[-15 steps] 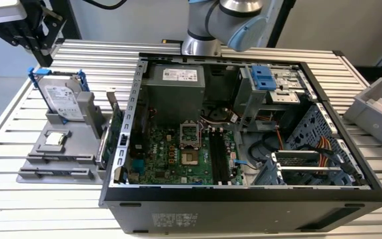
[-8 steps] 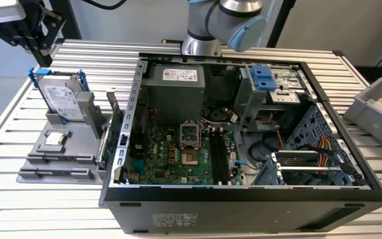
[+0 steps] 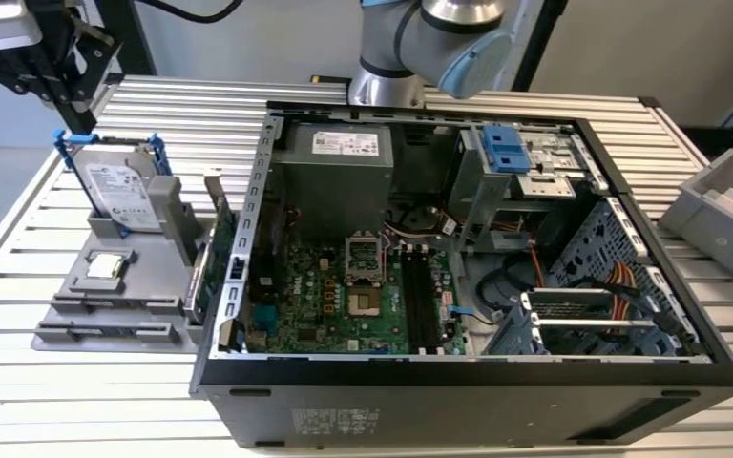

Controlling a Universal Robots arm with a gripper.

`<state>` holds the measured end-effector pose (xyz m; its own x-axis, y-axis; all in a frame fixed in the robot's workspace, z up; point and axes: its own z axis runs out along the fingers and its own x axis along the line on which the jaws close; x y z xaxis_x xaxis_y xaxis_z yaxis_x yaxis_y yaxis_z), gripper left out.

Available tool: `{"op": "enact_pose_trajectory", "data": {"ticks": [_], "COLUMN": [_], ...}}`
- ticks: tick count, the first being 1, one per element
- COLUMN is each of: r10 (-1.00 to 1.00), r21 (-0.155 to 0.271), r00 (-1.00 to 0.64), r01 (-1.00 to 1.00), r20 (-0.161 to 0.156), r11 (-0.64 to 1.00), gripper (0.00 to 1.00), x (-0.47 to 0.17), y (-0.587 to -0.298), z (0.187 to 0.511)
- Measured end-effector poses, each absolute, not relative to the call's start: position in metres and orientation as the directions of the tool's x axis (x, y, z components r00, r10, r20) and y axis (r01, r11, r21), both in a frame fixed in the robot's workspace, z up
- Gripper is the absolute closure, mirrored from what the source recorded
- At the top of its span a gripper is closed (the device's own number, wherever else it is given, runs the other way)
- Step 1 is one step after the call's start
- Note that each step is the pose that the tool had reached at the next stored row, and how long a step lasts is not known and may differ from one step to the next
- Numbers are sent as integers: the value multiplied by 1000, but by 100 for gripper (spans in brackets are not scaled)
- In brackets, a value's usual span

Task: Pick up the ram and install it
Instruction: 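Reach for the ram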

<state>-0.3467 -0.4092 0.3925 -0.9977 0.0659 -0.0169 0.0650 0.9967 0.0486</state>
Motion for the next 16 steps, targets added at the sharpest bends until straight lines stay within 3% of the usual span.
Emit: {"op": "enact_pose_trajectory", "data": {"ticks": [16], "r10": [66], "r21": [49], "r00": [-998], "r01": [65], "r20": [-17], "r11": [997], "gripper": [100], "x": [-353], "y": [-431], "z": [393]}}
